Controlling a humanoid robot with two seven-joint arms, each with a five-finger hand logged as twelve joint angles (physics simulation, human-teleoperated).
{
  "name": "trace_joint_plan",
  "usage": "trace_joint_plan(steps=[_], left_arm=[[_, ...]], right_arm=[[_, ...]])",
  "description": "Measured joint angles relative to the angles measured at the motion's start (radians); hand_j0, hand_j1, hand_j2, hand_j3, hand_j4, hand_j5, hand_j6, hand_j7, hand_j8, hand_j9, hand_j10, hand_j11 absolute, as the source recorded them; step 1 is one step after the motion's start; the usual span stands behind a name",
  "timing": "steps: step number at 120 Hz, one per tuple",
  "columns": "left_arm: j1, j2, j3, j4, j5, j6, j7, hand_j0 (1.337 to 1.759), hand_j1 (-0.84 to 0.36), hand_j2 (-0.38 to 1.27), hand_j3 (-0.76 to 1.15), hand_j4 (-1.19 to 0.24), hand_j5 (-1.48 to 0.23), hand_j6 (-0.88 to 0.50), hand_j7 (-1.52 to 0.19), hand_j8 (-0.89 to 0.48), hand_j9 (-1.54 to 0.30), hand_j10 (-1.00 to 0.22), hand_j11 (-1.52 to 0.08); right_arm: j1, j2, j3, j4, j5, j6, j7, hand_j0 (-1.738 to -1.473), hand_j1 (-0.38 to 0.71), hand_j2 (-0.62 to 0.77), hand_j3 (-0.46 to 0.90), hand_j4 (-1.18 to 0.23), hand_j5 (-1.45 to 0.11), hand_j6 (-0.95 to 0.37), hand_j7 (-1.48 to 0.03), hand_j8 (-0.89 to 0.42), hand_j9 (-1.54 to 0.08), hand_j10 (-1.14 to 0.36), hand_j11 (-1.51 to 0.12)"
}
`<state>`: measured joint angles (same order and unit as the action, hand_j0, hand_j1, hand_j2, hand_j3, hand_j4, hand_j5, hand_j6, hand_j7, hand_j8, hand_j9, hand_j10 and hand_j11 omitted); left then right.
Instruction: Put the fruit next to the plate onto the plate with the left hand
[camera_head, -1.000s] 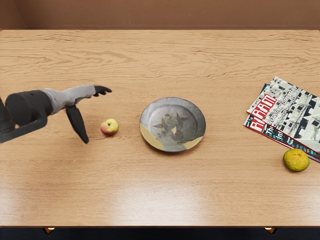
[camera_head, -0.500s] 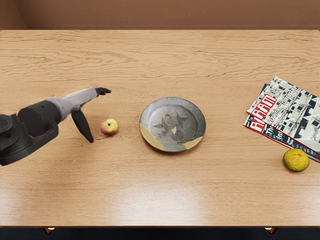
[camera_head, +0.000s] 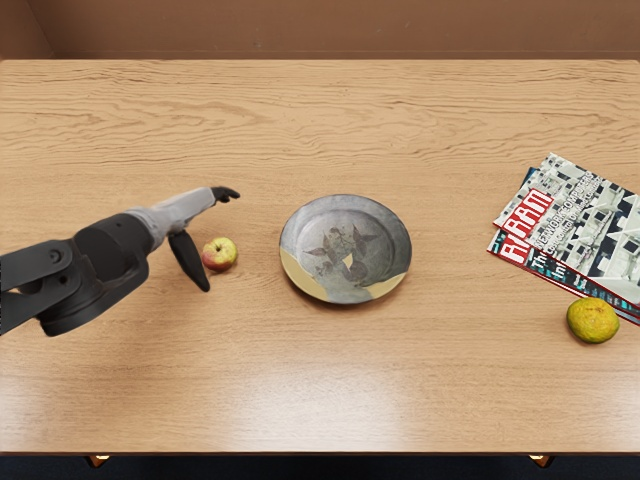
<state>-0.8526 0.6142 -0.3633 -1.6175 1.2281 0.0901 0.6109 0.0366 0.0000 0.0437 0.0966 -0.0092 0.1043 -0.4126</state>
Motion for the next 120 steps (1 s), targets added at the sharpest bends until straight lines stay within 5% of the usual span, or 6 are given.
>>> trace_joint_plan(steps=[58,120], left_arm=[[-0.006,-0.073,0.064,0.103,0.076,0.080,0.000,1.658,0.10,0.04,0.00,-0.21,-0.27,-0.21,-0.27,-0.21,-0.27,-0.21,-0.27],[-0.006,-0.097,0.092,0.104,0.082,0.100,0.000,1.658,-0.01,0.06,0.00,-0.30,-0.39,-0.31,-0.39,-0.31,-0.39,-0.30,-0.39]], right_arm=[[0.003,0.000,-0.001,0.000,0.000,0.000,0.000,-1.658,-0.35,0.00,0.00,0.00,0.00,0.00,0.00,0.00,0.00,0.00,0.00],[0.005,0.000,-0.001,0.000,0.000,-0.001,0.000,-1.658,-0.35,0.00,0.00,0.00,0.00,0.00,0.00,0.00,0.00,0.00,0.00]])
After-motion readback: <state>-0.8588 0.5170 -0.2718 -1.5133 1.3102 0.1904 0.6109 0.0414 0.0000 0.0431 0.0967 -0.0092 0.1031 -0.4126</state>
